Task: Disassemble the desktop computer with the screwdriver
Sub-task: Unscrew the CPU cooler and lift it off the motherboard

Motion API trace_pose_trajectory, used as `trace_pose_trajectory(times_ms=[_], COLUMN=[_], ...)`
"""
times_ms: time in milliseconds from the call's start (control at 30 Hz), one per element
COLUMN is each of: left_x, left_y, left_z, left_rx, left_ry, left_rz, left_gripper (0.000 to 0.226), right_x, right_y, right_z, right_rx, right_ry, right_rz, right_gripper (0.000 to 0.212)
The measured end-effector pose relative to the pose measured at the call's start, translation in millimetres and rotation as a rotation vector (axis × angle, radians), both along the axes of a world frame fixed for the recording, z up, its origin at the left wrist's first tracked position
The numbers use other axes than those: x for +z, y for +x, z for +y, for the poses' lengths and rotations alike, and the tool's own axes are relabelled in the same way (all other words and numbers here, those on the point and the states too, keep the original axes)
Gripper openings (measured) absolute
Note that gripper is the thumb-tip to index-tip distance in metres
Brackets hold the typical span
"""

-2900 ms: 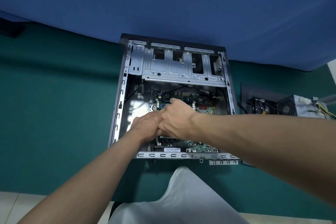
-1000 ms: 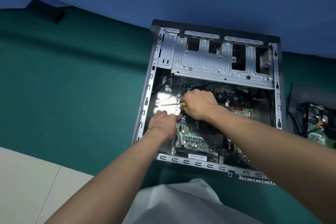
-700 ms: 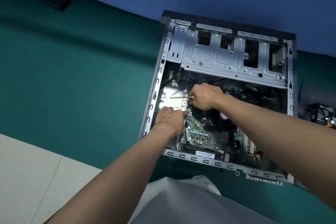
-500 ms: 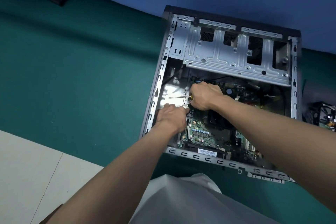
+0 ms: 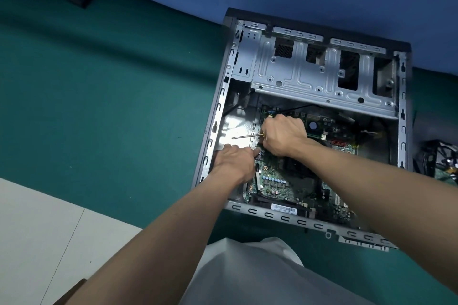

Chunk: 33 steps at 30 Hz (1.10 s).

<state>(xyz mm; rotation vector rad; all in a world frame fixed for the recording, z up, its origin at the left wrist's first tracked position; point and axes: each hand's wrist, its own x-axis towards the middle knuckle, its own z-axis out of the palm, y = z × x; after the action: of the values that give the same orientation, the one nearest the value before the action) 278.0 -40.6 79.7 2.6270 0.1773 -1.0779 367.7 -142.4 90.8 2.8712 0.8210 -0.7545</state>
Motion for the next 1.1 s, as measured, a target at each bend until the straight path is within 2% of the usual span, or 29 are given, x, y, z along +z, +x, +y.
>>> trace_pose_trajectory(times_ms=[167,267,367,433,533,667,733,833,867,1033,1100], left_x=[2.4,2.0,2.8,2.2,4.3,7.8,12.4,19.7,21.4,29.5,31.8], left_y=[-1.6,0.1,-0.3,-0.7,-1.3,-1.3,-1.1,-1.1,-1.8,0.1,-0.1], left_z=[-1.1,-1.1,-1.9,-1.5,-2.5,-8.3,-12.9,-19.6,-21.4,-27.2,-31.7], left_rx=[-0.004,0.0,-0.007,0.0,0.001,0.001,0.008,0.002,0.01,0.117,0.147], left_ry=[-0.005,0.0,0.014,0.007,0.023,0.077,0.089,0.09,0.087,0.0,-0.037], left_rz=[0.007,0.003,0.018,0.034,0.04,0.046,0.061,0.068,0.07,0.141,0.137], left_gripper=[0.05,0.051,0.058,0.059,0.057,0.055,0.053,0.062,0.064,0.061,0.051], right_x=[4.3,8.4,17.9,27.9,43.3,58.3,59.2,50.9,45.6,25.8,30.4], right_y=[-21.4,-20.5,-14.0,-16.5,-22.3,-32.9,-36.3,-39.3,-40.9,-43.9,-42.3], right_z=[-0.9,-4.7,-19.6,-33.6,-52.6,-74.8,-85.1,-98.6,-102.0,-109.7,-109.5], right_rx=[0.041,-0.061,-0.13,-0.102,-0.056,-0.049,-0.111,-0.129,-0.116,-0.134,-0.184], right_ry=[0.034,0.074,0.203,0.306,0.241,0.155,0.114,-0.049,-0.077,-0.055,-0.015], right_rz=[-0.055,-0.044,-0.01,-0.016,-0.113,-0.204,-0.132,0.025,0.049,-0.013,-0.012], right_gripper=[0.016,0.02,0.008,0.017,0.032,0.039,0.057,0.099,0.104,0.086,0.086])
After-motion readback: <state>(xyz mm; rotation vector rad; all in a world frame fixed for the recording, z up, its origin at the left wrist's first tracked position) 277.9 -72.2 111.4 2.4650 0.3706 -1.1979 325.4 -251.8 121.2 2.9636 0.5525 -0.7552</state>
